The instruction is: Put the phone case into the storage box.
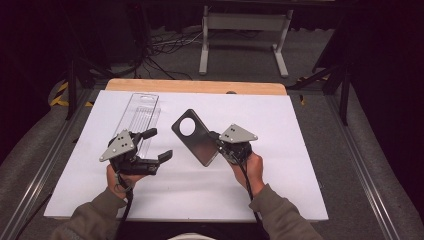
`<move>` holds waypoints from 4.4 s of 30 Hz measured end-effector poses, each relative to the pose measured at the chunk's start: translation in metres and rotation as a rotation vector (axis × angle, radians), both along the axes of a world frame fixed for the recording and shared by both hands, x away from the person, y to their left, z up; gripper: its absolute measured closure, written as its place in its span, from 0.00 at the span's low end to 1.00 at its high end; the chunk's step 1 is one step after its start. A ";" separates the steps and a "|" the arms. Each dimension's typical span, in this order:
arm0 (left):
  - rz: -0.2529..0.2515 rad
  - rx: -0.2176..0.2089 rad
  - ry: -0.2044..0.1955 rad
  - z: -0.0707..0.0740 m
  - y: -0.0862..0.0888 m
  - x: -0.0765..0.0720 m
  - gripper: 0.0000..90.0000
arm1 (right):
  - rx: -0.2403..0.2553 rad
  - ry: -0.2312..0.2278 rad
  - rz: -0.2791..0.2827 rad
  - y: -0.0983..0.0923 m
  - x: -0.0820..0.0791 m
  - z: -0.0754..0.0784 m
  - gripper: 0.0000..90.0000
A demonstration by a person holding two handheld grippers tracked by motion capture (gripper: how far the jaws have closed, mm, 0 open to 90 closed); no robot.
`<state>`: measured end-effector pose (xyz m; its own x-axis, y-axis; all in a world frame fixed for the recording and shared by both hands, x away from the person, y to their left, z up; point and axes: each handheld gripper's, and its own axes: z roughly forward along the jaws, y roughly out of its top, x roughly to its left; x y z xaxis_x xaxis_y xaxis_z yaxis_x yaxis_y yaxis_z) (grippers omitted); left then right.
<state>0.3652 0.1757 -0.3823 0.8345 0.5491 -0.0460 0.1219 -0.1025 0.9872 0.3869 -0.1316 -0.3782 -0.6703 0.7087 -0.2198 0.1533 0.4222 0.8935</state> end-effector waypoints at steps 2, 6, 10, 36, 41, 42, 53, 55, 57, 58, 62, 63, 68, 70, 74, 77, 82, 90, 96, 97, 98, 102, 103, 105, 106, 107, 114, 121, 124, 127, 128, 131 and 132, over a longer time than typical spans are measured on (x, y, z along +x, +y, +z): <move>-0.007 0.007 0.012 0.001 -0.007 0.004 0.11 | 0.006 -0.012 -0.017 -0.001 0.000 0.000 0.99; 0.000 -0.005 0.023 0.004 -0.019 0.008 0.08 | 0.018 -0.036 -0.036 -0.002 0.000 -0.001 0.99; 0.039 0.012 0.030 0.004 -0.027 0.011 0.03 | 0.022 -0.047 -0.051 -0.002 -0.001 -0.001 0.99; 0.065 -0.028 0.041 0.017 -0.022 0.025 0.49 | 0.030 -0.148 -0.110 0.010 -0.009 -0.007 0.99; 0.079 -0.035 0.072 0.017 -0.019 0.030 0.65 | 0.026 -0.167 -0.132 0.012 -0.010 -0.007 0.98; 0.079 -0.035 0.072 0.017 -0.019 0.030 0.67 | 0.027 -0.166 -0.135 0.012 -0.010 -0.008 0.98; 0.096 -0.075 0.091 0.013 -0.018 0.035 0.79 | 0.001 -0.209 -0.152 0.018 -0.014 -0.009 0.98; 0.102 -0.088 0.090 0.013 -0.018 0.036 0.80 | -0.001 -0.214 -0.154 0.019 -0.014 -0.010 0.98; 0.111 -0.094 0.091 0.012 -0.018 0.035 0.80 | 0.000 -0.218 -0.152 0.020 -0.014 -0.011 0.98; 0.112 -0.098 0.091 0.012 -0.018 0.035 0.80 | -0.001 -0.221 -0.154 0.020 -0.014 -0.011 0.98; 0.136 -0.113 0.080 0.011 -0.019 0.035 0.81 | 0.002 -0.222 -0.155 0.022 -0.014 -0.013 0.98; 0.150 -0.113 0.072 0.011 -0.020 0.035 0.82 | 0.000 -0.226 -0.152 0.022 -0.015 -0.013 0.97; 0.156 -0.118 0.053 0.011 -0.018 0.035 0.88 | -0.011 -0.229 -0.146 0.026 -0.016 -0.017 0.96; 0.157 -0.116 0.048 0.011 -0.017 0.034 0.89 | -0.009 -0.226 -0.142 0.027 -0.016 -0.018 0.95; 0.142 -0.108 0.029 0.013 -0.017 0.032 0.90 | -0.011 -0.210 -0.125 0.029 -0.015 -0.019 0.94; 0.141 -0.102 0.020 0.014 -0.016 0.032 0.90 | -0.012 -0.197 -0.109 0.029 -0.015 -0.021 0.94; 0.139 -0.093 0.011 0.016 -0.014 0.031 0.91 | -0.013 -0.176 -0.074 0.029 -0.014 -0.021 0.90; 0.157 -0.061 -0.005 0.019 -0.015 0.028 0.91 | 0.002 -0.136 -0.054 0.031 -0.012 -0.025 0.73; 0.166 -0.056 -0.005 0.021 -0.009 0.029 0.91 | 0.026 -0.122 -0.034 0.030 -0.013 -0.025 0.70; 0.169 -0.059 -0.005 0.020 -0.009 0.029 0.91 | 0.033 -0.117 -0.032 0.029 -0.014 -0.024 0.70; 0.175 -0.054 -0.005 0.020 -0.007 0.030 0.91 | 0.036 -0.113 -0.029 0.028 -0.014 -0.023 0.70; 0.181 -0.058 0.003 0.019 -0.004 0.030 0.91 | 0.049 -0.115 -0.019 0.024 -0.014 -0.022 0.69; 0.179 -0.048 -0.001 0.019 -0.002 0.031 0.91 | 0.056 -0.114 -0.014 0.023 -0.014 -0.021 0.69; 0.186 -0.052 -0.008 0.019 0.000 0.030 0.91 | 0.061 -0.113 -0.012 0.020 -0.015 -0.020 0.69; 0.185 -0.050 -0.011 0.019 0.001 0.030 0.91 | 0.066 -0.112 -0.007 0.018 -0.015 -0.019 0.69; 0.189 -0.049 -0.013 0.019 0.002 0.030 0.91 | 0.070 -0.112 -0.004 0.016 -0.015 -0.018 0.69; 0.188 -0.029 -0.016 0.018 0.008 0.030 0.91 | 0.069 -0.127 0.017 0.005 -0.019 -0.016 0.69; 0.200 -0.016 -0.023 0.019 0.010 0.030 0.91 | 0.057 -0.153 0.051 -0.008 -0.027 -0.014 0.70; 0.201 -0.003 -0.026 0.020 0.011 0.029 0.91 | 0.057 -0.158 0.057 -0.012 -0.029 -0.013 0.69; 0.205 0.006 -0.035 0.021 0.012 0.029 0.91 | 0.052 -0.160 0.064 -0.018 -0.033 -0.012 0.70; 0.205 0.007 -0.038 0.021 0.013 0.029 0.91 | 0.046 -0.162 0.065 -0.019 -0.034 -0.012 0.71; 0.205 0.010 -0.031 0.021 0.014 0.029 0.91 | 0.037 -0.164 0.069 -0.023 -0.036 -0.012 0.72; 0.215 0.009 -0.040 0.022 0.015 0.030 0.91 | 0.035 -0.159 0.070 -0.025 -0.037 -0.013 0.72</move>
<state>0.3948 0.1907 -0.3606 0.6991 0.7150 -0.0090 0.1023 -0.0876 0.9909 0.3502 -0.1564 -0.3908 -0.6768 0.6710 -0.3028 -0.0197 0.3946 0.9186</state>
